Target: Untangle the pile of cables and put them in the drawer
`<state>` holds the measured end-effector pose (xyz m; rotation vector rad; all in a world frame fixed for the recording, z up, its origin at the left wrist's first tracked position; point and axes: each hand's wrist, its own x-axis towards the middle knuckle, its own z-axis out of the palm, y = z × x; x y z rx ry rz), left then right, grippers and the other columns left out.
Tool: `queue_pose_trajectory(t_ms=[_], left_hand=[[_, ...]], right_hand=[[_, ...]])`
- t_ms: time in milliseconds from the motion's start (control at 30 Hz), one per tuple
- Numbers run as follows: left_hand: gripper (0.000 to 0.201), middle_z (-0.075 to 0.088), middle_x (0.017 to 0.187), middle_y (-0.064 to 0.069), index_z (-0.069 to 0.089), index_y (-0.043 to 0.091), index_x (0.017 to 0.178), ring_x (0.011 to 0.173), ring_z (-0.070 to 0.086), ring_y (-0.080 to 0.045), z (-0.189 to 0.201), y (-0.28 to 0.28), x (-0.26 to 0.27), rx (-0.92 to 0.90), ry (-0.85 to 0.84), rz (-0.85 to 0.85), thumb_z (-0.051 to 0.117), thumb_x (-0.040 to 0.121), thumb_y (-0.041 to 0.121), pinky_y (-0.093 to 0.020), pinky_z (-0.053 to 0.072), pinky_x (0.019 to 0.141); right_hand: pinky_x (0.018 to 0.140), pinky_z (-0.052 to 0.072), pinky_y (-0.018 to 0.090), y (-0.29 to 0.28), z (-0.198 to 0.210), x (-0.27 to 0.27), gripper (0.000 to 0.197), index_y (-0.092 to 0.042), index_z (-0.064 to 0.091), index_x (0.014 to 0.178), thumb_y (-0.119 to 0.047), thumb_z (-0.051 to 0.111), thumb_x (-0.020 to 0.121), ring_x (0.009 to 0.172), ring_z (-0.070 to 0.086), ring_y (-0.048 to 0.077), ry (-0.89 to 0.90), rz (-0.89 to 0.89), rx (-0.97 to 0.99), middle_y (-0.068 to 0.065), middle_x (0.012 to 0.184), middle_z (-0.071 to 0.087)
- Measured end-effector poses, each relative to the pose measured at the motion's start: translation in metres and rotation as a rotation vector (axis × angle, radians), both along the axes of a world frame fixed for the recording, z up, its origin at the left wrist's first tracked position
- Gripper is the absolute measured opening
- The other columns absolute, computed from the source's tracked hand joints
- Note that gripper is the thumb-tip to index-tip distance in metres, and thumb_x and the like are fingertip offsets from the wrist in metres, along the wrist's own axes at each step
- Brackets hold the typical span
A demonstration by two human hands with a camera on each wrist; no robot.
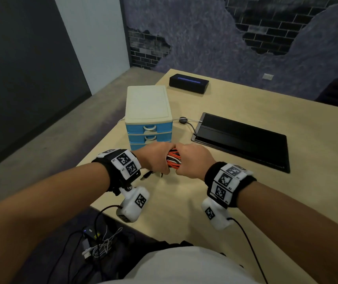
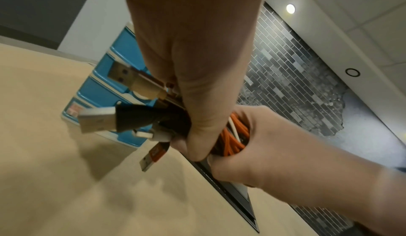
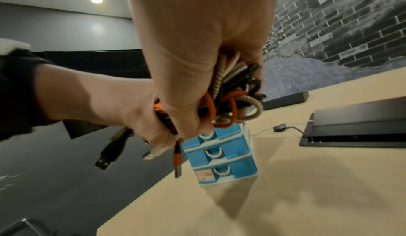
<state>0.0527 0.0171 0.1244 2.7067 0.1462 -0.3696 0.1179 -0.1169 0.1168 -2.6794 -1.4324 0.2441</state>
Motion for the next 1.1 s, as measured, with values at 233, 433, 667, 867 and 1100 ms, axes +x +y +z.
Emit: queue_pose_trajectory(t_ms=[233,433,667,867,1100], left_hand=[[0.033,0.06,0.082,0.004,0.05,0.02,0.095,0.078,0.059,-0.02,0.001,0.003,-0.002,0.127,0.112,-0.014,0.075,0.072,0.019,-0.029,0.046,0.066],[0.047,0.067,0.103,-0.006,0.057,0.013,0.114,0.092,0.064,-0.025,0.015,0.016,0.002,0.177,0.155,-0.031,0.076,0.071,0.02,-0.029,0.046,0.071],[0.046,0.07,0.096,-0.002,0.059,0.018,0.108,0.082,0.066,-0.02,0.02,0.047,-0.005,0.064,0.132,0.027,0.078,0.066,0.017,-0.031,0.053,0.074],[0.048,0.068,0.098,0.001,0.058,0.021,0.109,0.084,0.063,-0.018,0.02,0.078,-0.001,0.042,0.097,-0.021,0.078,0.066,0.018,-0.029,0.05,0.077],[0.029,0.066,0.081,0.0,0.063,0.014,0.093,0.069,0.06,-0.018,0.021,0.112,0.009,-0.035,0.138,-0.075,0.077,0.067,0.015,-0.029,0.05,0.065]], right_hand=[[0.069,0.051,0.032,0.011,-0.011,0.0,0.034,-0.021,0.061,0.109,-0.033,0.066,0.077,0.085,0.065,0.026,0.088,0.003,-0.016,0.002,0.094,0.069],[0.066,0.043,0.031,0.025,-0.006,-0.002,0.037,-0.019,0.059,0.112,-0.03,0.067,0.078,0.087,0.064,0.028,0.12,0.006,0.023,0.005,0.097,0.067],[0.066,0.046,0.03,0.057,0.017,0.005,0.039,-0.018,0.06,0.113,-0.029,0.072,0.077,0.079,0.058,0.019,0.259,0.045,-0.08,-0.001,0.09,0.06],[0.058,0.054,0.029,0.086,0.023,0.011,0.036,-0.015,0.064,0.108,-0.027,0.074,0.075,0.061,0.062,0.016,0.35,0.02,-0.125,0.002,0.076,0.065],[0.069,0.046,0.03,0.109,0.014,0.011,0.042,-0.021,0.063,0.112,-0.04,0.072,0.076,0.081,0.06,0.021,0.206,0.027,-0.047,0.0,0.094,0.066]])
